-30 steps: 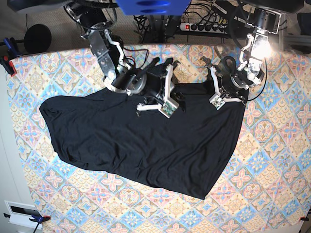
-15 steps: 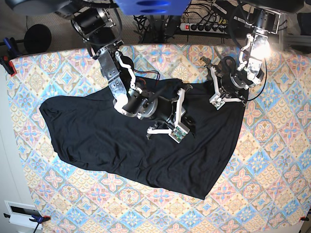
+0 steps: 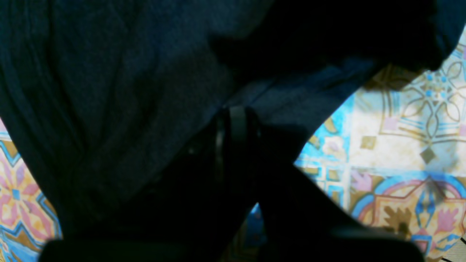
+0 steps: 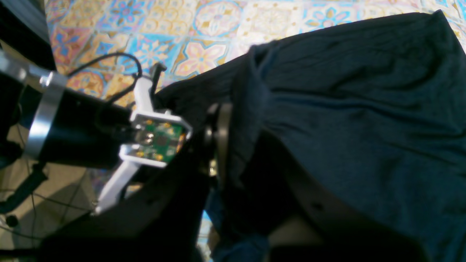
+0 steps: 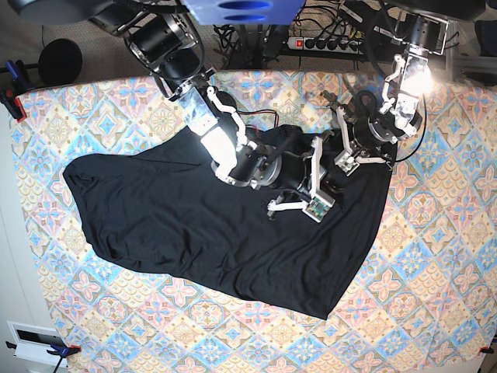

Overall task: Layout the t-shirt on the table in an organized manner, then fold the t-shirt properly
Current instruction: 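Grasp the sleeve with the right gripper and carry it toward the left gripper, then swing the right gripper back to the shirt corner and grasp it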

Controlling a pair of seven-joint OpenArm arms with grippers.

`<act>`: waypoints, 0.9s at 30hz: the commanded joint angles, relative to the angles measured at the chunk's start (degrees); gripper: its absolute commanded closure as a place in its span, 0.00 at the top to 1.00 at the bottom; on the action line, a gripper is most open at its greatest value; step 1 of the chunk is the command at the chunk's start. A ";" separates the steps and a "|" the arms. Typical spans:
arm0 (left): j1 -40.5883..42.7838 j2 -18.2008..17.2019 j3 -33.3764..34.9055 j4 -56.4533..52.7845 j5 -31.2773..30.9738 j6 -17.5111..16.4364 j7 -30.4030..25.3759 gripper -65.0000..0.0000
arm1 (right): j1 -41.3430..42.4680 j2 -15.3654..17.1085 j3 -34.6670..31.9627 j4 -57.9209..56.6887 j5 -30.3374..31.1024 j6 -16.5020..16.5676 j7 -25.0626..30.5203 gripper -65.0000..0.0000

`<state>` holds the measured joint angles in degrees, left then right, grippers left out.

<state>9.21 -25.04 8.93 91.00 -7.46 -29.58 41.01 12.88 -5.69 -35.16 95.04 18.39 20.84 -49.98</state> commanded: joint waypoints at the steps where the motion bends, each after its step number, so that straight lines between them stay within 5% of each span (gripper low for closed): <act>1: 1.38 0.38 0.96 -2.08 3.55 -0.53 7.64 0.00 | 1.23 -0.94 -0.32 0.91 0.90 0.21 1.67 0.00; 9: 1.38 1.52 0.96 -2.08 3.64 -0.53 7.73 0.00 | 1.23 -1.65 -0.40 0.47 0.90 0.21 1.67 0.01; 12: 1.38 1.61 1.05 -2.08 3.64 -0.53 7.73 0.00 | 1.23 -1.73 -0.49 0.47 0.90 0.21 1.67 0.10; 20: 1.29 1.61 0.96 -2.08 3.64 -0.53 7.73 0.00 | 1.23 -2.53 -5.59 1.09 1.17 0.21 1.67 0.53; 27: 1.29 1.61 0.96 -2.08 3.64 -0.53 7.73 0.00 | 1.05 -2.61 -5.24 5.66 1.17 0.21 1.67 0.61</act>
<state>8.97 -23.94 8.71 91.00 -7.29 -29.82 41.98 12.86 -7.18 -40.77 99.39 20.21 21.96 -49.89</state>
